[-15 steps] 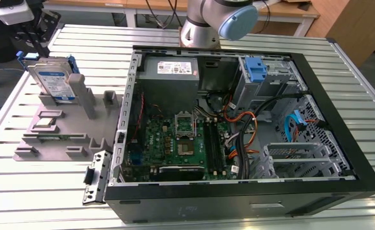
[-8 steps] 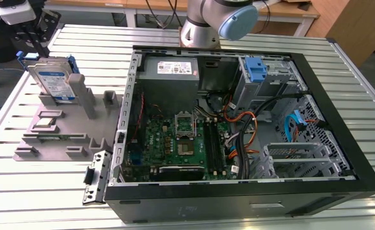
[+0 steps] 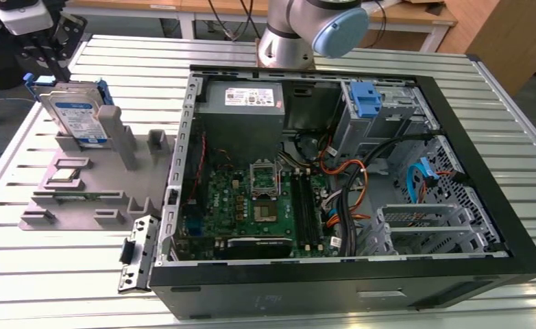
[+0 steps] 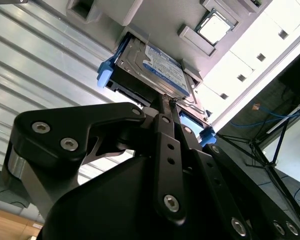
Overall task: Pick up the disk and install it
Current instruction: 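Pick up the disk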
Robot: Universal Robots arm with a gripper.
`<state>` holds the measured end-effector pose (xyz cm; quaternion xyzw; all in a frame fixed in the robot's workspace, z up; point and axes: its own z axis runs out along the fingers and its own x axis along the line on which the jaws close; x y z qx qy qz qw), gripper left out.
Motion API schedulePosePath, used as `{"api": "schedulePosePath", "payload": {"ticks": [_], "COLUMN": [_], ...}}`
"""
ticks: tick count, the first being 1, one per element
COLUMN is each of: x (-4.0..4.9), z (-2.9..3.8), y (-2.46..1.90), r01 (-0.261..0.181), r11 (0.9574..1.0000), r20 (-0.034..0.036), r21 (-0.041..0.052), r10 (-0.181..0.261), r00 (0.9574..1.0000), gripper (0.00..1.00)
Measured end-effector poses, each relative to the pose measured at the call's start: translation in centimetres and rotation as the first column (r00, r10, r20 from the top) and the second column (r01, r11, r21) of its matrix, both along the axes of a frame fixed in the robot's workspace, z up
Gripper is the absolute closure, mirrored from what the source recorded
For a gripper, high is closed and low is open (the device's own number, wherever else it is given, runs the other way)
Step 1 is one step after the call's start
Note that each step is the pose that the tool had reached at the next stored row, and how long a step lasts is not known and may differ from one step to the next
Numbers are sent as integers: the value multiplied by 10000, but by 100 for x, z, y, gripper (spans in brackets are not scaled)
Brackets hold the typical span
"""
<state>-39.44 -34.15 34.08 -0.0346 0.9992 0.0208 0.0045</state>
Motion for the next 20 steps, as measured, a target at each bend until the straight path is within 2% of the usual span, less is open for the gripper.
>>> {"api": "schedulePosePath", "payload": {"ticks": [20], "x": [0], "z": [0], "y": [0], "r01": [-226], "r11": [9997], "r20": [-1], "r21": [0], "r10": [226], "r00": [9997], "gripper": [90]}}
